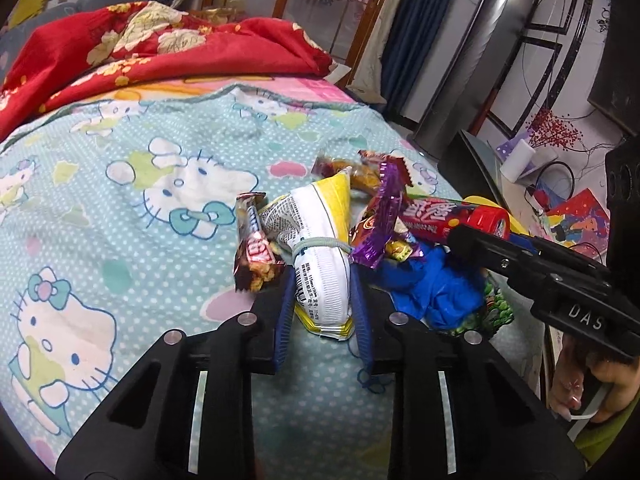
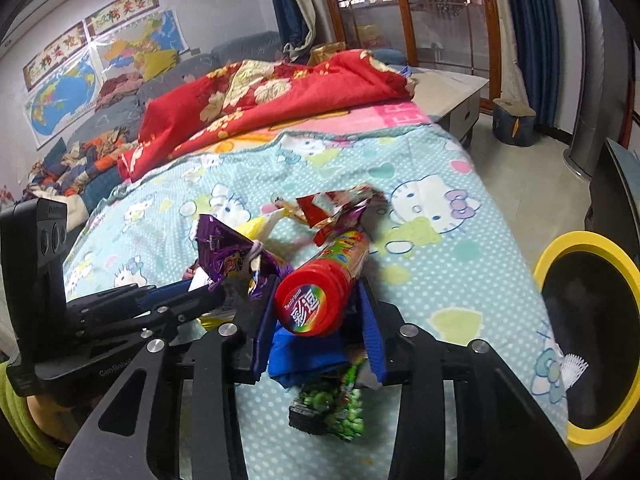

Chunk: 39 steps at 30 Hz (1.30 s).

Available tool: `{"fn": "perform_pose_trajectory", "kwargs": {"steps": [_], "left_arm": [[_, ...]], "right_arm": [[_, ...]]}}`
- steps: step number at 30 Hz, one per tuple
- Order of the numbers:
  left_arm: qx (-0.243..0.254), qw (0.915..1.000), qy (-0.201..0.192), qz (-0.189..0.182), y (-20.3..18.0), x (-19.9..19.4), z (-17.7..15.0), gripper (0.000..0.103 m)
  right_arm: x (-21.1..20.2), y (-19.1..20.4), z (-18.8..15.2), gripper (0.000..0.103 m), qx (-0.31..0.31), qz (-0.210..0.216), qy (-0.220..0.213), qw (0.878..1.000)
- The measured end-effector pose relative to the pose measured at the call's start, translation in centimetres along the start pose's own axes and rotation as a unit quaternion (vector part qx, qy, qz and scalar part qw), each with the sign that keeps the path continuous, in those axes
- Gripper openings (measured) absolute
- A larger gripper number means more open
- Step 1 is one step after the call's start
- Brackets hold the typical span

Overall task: Collect trash
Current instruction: 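Grasp the white-yellow snack bag with the left tool while the right tool grasps the red bottle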

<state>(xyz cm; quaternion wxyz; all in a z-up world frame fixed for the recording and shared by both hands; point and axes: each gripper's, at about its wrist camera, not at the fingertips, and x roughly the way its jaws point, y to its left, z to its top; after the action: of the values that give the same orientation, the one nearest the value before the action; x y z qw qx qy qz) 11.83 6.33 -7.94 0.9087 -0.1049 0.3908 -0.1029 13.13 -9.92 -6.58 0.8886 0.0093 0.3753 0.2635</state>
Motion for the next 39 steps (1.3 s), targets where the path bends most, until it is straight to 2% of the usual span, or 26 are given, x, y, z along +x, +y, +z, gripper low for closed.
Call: {"fn": "perform_pose_trajectory", "kwargs": {"steps": [11,24,39], "left_arm": [[-0.010,0.9990,-0.020,-0.039,-0.6,-2.7,0.8,0.019],[-0.006,0.9959,-0.081,-0.039,-1.5,-6.6,2.5,0.019],[0.026,0.9944,-0.077,-0.068,-5.4,-6.0,2.7,0.019]], "right_arm": [[-3.0,-1.4,0.0,0.032,0.013,-0.006,-0.033,0.999],[-6.0,-2.9,0.8,0.029,0.030,-0.010,-0.073,0.997],[-8.2,-4.8,1.1,0.028,0.049,-0.021,-0.099,0.994]]}}
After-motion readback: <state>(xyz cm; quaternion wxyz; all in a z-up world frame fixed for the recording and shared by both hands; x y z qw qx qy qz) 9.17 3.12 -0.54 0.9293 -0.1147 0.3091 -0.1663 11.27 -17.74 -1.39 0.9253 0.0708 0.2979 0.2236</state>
